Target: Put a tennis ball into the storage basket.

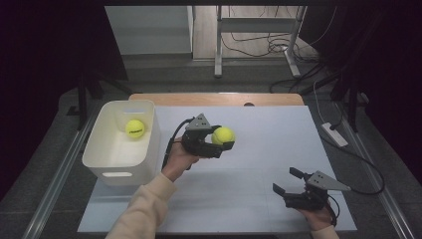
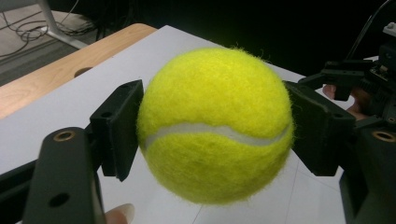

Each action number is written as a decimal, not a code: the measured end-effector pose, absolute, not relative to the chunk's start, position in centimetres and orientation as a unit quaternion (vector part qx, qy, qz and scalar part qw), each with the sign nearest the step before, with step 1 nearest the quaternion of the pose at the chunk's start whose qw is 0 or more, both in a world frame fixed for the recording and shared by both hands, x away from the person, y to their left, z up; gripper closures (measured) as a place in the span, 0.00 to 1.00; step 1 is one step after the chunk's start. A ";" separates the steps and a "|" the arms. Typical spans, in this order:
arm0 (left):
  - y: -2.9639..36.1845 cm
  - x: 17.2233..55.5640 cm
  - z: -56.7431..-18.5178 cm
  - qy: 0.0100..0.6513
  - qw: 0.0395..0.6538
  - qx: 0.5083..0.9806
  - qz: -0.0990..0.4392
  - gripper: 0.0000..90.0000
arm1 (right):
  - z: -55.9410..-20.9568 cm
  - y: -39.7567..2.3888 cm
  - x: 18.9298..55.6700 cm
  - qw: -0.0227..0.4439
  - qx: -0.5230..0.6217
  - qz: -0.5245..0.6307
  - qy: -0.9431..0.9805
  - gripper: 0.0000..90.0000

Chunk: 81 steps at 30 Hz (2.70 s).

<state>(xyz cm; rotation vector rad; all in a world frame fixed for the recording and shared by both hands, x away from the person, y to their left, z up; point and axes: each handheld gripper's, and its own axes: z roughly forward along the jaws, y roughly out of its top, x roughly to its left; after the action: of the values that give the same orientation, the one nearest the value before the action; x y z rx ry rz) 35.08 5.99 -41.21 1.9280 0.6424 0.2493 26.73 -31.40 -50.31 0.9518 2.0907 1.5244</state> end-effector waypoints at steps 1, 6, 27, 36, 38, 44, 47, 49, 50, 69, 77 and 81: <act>6.1 35.1 -41.1 0.269 0.520 0.804 0.106 0.29 | -50.3 -31.4 26.7 0.192 0.338 0.542 0.745 0.10; 6.7 34.9 -40.8 0.273 0.523 0.800 0.111 0.29 | -50.3 -31.3 26.7 0.192 0.338 0.542 0.745 0.10; 9.5 34.4 -39.5 0.292 0.532 0.784 0.132 0.29 | -50.3 -31.2 26.8 0.192 0.339 0.541 0.745 0.10; 10.2 34.2 -39.2 0.298 0.534 0.779 0.139 0.29 | -50.3 -31.1 26.8 0.193 0.339 0.541 0.745 0.10; 10.3 34.2 -39.2 0.301 0.532 0.779 0.141 0.29 | -50.3 -31.2 26.8 0.192 0.338 0.540 0.746 0.10; 10.7 34.2 -39.2 0.307 0.530 0.778 0.142 0.29 | -50.3 -31.2 26.8 0.191 0.338 0.540 0.746 0.10; 11.0 34.2 -39.1 0.309 0.531 0.776 0.144 0.29 | -50.3 -31.2 26.8 0.193 0.339 0.541 0.746 0.10; 11.2 34.2 -39.1 0.310 0.531 0.775 0.146 0.29 | -50.3 -31.2 26.8 0.192 0.338 0.540 0.746 0.10; 11.3 34.1 -39.0 0.311 0.531 0.774 0.147 0.29 | -50.4 -31.2 26.8 0.193 0.338 0.540 0.746 0.10; 13.1 33.9 -38.5 0.326 0.532 0.765 0.163 0.29 | -50.3 -31.1 26.8 0.191 0.336 0.540 0.748 0.11; 13.9 33.8 -38.1 0.334 0.530 0.761 0.171 0.29 | -50.3 -31.1 26.8 0.191 0.336 0.540 0.748 0.11; 14.3 33.8 -38.0 0.339 0.529 0.758 0.174 0.29 | -50.3 -31.1 26.8 0.191 0.336 0.540 0.748 0.11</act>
<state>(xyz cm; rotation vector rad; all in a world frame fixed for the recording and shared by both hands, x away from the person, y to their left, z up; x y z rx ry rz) 33.78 14.34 -38.01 1.8108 0.8091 0.4166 26.84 -31.07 -50.33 0.9425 2.1008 1.5167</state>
